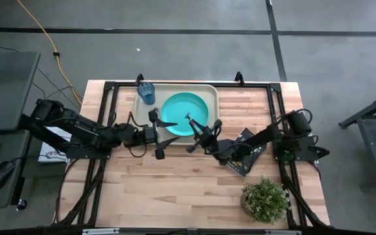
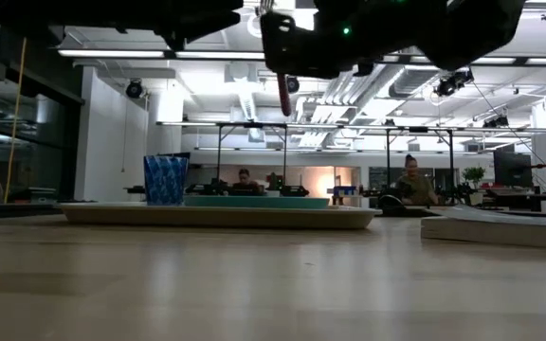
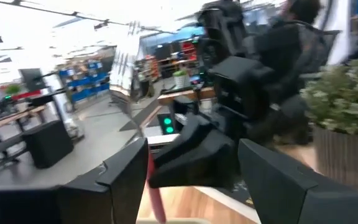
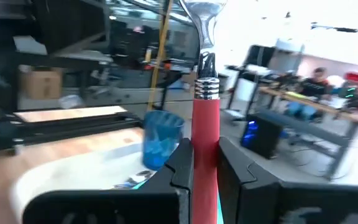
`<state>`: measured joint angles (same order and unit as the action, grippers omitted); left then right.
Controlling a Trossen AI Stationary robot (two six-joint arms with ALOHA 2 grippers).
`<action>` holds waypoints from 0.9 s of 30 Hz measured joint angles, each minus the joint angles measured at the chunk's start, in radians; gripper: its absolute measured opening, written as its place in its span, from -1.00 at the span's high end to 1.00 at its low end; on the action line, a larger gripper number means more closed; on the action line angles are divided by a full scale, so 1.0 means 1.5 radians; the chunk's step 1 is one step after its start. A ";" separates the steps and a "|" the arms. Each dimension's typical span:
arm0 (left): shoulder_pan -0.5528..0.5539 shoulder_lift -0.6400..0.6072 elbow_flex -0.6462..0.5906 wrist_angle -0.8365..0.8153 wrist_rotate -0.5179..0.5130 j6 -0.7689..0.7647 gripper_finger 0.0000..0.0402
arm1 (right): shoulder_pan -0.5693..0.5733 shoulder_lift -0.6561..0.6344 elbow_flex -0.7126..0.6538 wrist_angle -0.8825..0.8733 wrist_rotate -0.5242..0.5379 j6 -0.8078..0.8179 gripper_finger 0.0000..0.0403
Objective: Pick and place plate/cup/fork/spoon on tray
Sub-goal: Put the pink fork on the white tray beside the orange spoon
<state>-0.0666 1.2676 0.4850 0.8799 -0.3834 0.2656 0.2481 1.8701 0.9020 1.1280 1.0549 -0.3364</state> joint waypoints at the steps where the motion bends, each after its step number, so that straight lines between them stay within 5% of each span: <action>1: 0.000 0.002 0.002 0.000 -0.011 0.000 -0.15 | 0.000 0.012 0.006 0.016 0.011 -0.017 0.92; 19: 0.001 0.013 0.008 0.021 -0.160 -0.054 -0.12 | 0.002 0.121 0.144 -0.036 0.032 -0.090 0.92; 23: 0.001 0.013 0.008 0.020 -0.203 -0.054 0.12 | 0.002 0.121 0.144 -0.037 0.033 -0.090 0.92; 27: -0.001 0.013 0.008 0.020 -0.211 -0.055 0.59 | 0.002 0.121 0.144 -0.037 0.034 -0.089 0.92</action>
<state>-0.0673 1.2869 0.4976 0.9104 -0.6992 0.1833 0.2504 2.0510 1.1183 1.0721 1.1060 -0.4700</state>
